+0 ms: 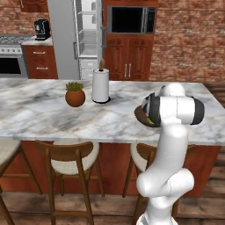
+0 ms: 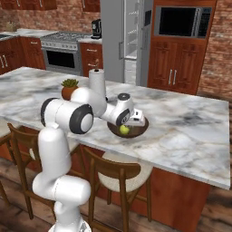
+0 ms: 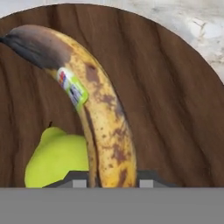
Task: Retrieve the pear and banana from the fridge and place them into the bowl on the dining table.
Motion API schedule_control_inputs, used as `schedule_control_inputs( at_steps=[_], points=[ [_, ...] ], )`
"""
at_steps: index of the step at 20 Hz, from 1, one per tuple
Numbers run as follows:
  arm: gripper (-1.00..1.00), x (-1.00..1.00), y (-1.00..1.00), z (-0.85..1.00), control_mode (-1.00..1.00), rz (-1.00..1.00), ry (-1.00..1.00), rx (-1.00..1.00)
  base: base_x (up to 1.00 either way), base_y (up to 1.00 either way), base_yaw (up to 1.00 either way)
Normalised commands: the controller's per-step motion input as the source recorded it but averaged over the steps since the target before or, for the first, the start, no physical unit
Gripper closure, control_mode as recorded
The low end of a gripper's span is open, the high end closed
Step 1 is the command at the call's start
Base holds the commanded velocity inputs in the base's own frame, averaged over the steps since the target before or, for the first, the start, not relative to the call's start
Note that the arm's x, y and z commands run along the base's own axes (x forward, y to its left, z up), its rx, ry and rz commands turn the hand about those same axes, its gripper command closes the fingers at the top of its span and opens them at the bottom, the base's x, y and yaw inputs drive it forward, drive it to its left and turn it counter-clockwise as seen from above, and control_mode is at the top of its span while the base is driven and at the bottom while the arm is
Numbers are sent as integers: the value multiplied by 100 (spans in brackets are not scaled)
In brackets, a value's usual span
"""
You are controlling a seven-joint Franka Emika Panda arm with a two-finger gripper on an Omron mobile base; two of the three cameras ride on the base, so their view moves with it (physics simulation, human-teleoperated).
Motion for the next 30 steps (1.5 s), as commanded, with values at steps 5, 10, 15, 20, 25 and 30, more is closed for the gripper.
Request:
schedule_control_inputs(
  at_steps=[5, 10, 15, 20, 25, 30],
  points=[
    [-100, 38, -10, -21, -100, 0, 0, 0, 0, 0, 0],
    [-100, 20, -9, -12, -100, 0, 0, 0, 0, 0, 0],
    [-100, -35, 0, 38, -100, 0, -12, 0, 0, 0, 0],
    [-100, -88, 0, 71, -100, 1, -29, -6, 0, 0, 0],
    [-100, -100, 0, 86, -100, 2, -31, -8, 0, 0, 0],
    [-100, -91, 0, 90, -100, 6, -20, -8, 0, 0, 0]
  ],
)
